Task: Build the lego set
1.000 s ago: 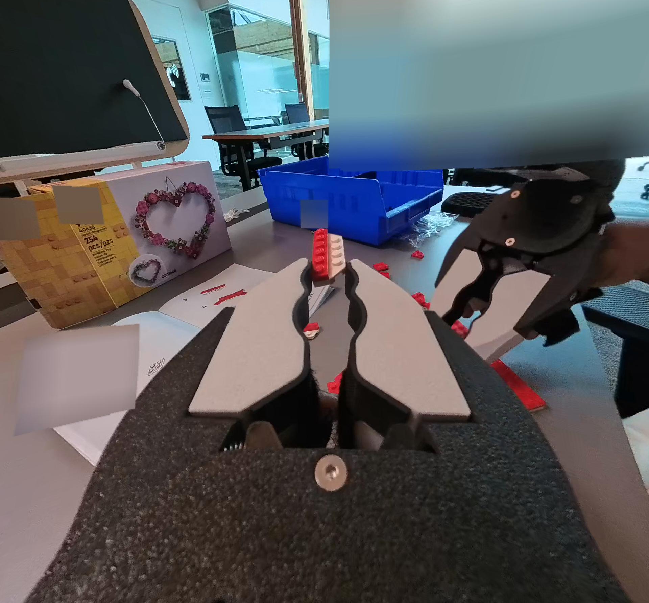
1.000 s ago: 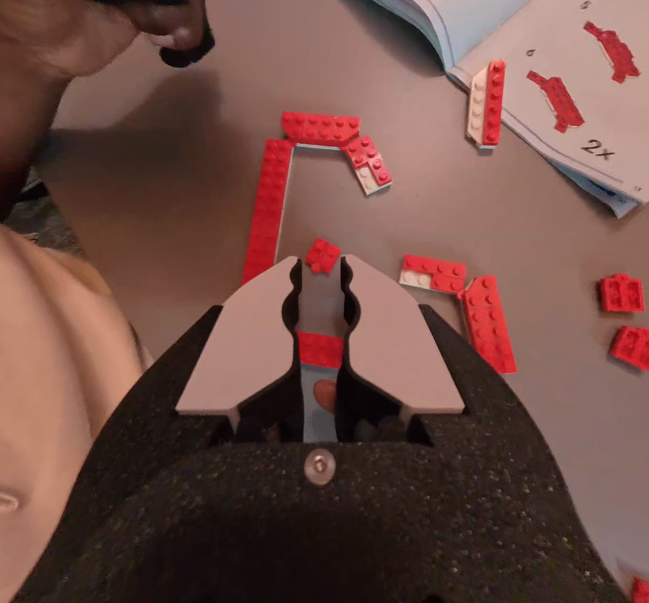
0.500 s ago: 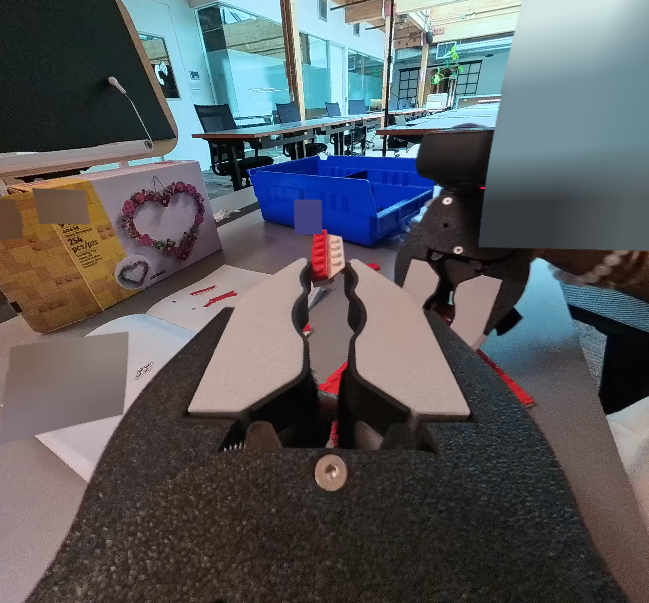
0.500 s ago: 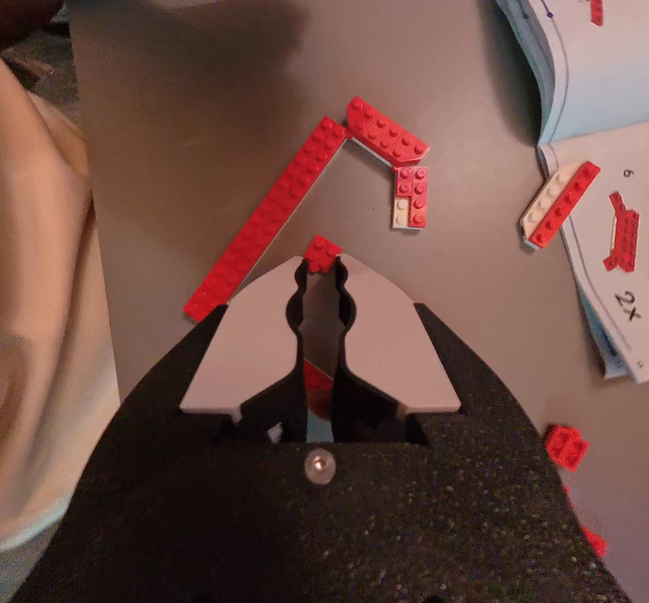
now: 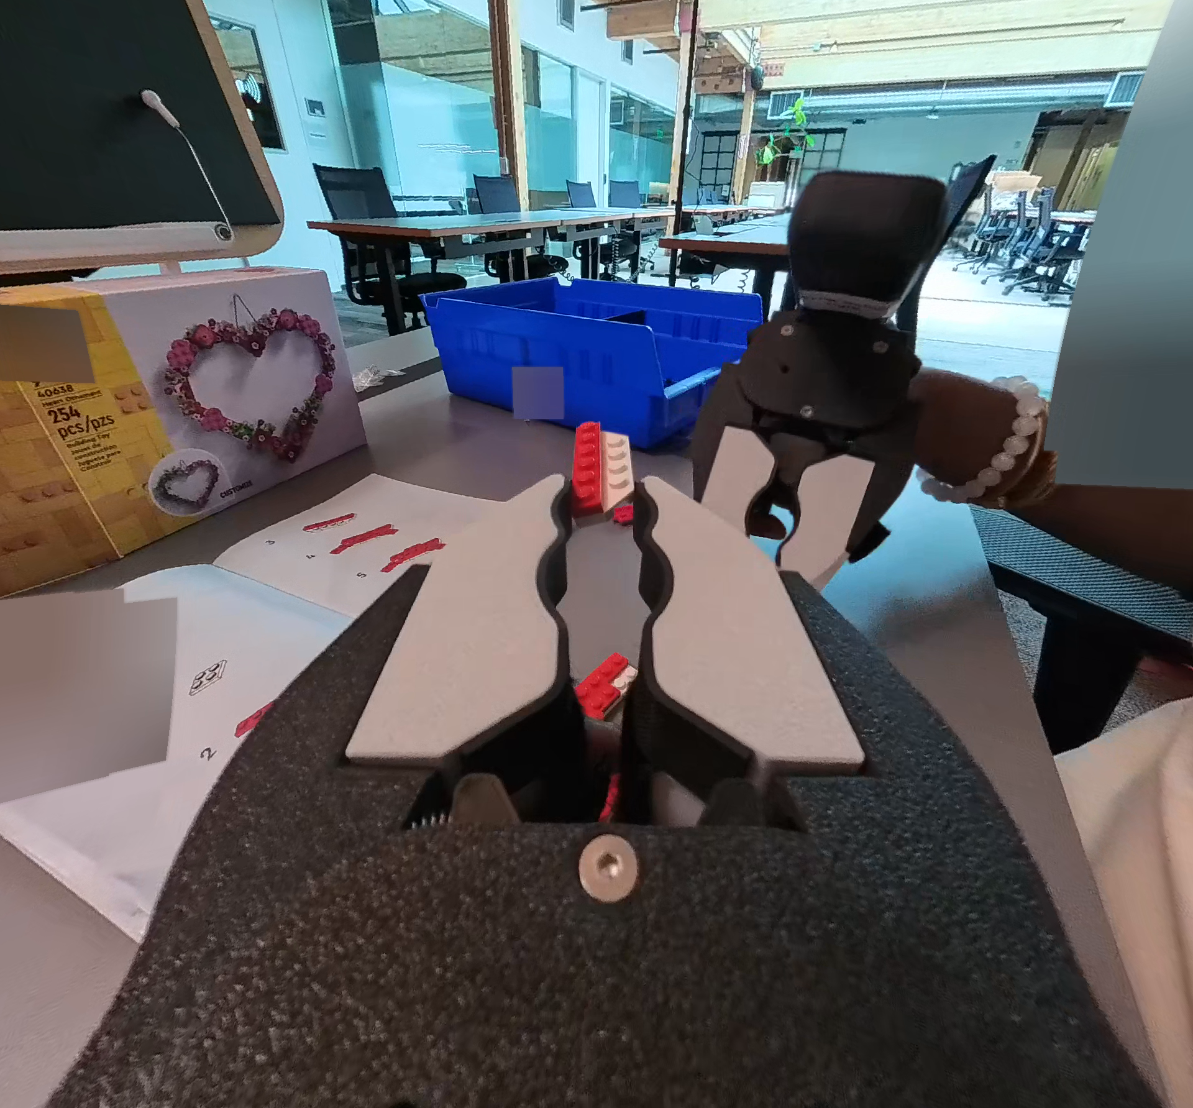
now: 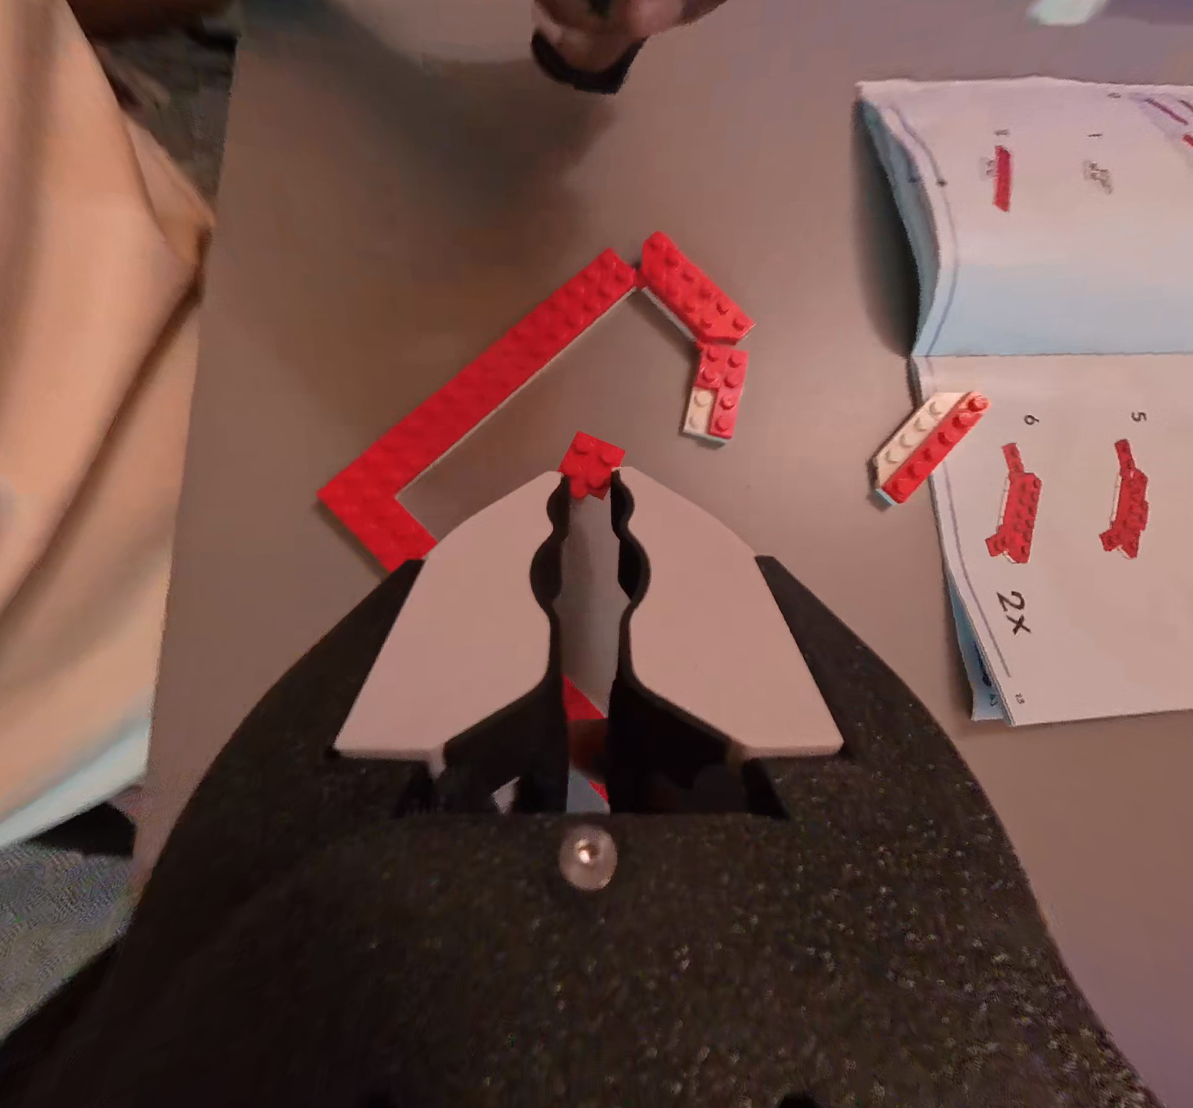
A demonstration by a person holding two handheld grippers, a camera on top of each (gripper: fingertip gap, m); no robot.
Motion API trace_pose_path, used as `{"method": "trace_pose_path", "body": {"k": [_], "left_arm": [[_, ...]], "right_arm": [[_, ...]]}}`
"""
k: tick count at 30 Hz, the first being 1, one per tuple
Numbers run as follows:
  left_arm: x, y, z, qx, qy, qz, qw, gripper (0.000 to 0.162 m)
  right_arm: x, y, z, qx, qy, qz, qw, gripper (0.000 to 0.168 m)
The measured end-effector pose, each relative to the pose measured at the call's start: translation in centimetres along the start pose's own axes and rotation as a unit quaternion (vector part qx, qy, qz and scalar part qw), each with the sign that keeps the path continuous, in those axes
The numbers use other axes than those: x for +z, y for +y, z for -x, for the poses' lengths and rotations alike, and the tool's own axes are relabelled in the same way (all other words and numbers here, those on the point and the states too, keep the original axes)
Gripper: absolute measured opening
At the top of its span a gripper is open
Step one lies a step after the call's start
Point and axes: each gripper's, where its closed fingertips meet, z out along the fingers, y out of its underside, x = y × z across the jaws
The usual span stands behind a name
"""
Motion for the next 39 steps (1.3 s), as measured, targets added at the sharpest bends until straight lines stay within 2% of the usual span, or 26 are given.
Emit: {"method": "trace_pose_path", "body": {"k": [3, 9, 19, 22, 24, 27, 30, 32, 36, 39], "left_arm": [[0.1, 0.1, -0.1, 0.004, 0.0, 0.003, 1.0, 0.017], [0.1, 0.1, 0.0, 0.005, -0.001, 0.004, 1.0, 0.017], [0.0, 0.1, 0.0, 0.003, -0.002, 0.002, 1.0, 0.017], [-0.2, -0.5, -0.1, -0.02, 0.008, -0.018, 1.0, 0.017], [-0.4, -0.8, 0.2, -0.045, 0.011, -0.032, 0.998, 0.017], [-0.5, -0.9, 0.6, -0.067, 0.008, -0.04, 0.997, 0.017], [-0.6, -1.2, 0.6, -0.056, 0.003, -0.044, 0.997, 0.017], [-0.6, -1.0, 0.4, -0.05, 0.002, -0.04, 0.998, 0.017], [-0.5, -0.9, 0.4, -0.045, -0.001, -0.037, 0.998, 0.017], [-0.4, -0.7, 0.4, -0.044, -0.002, -0.032, 0.998, 0.017]], "right_arm": [[0.7, 0.7, 0.2, -0.04, -0.011, 0.034, 0.999, 0.012], [1.6, 0.7, 0.0, -0.059, -0.014, 0.045, 0.997, 0.012], [1.6, 0.1, 0.1, -0.054, -0.002, 0.019, 0.998, 0.016], [0.3, -1.4, -0.7, -0.016, 0.027, -0.052, 0.998, 0.022], [-1.5, -3.2, -1.3, 0.025, 0.049, -0.152, 0.987, 0.024], [-5.4, -5.2, -2.6, 0.1, 0.075, -0.309, 0.943, 0.024], [-7.7, -5.7, -2.6, 0.149, 0.057, -0.382, 0.91, 0.024], [-7.2, -4.9, -1.9, 0.157, 0.051, -0.358, 0.919, 0.024], [-4.5, -2.6, 0.0, 0.129, 0.073, -0.257, 0.955, 0.032], [-3.5, -2.3, 1.4, 0.114, 0.075, -0.239, 0.961, 0.032]]}}
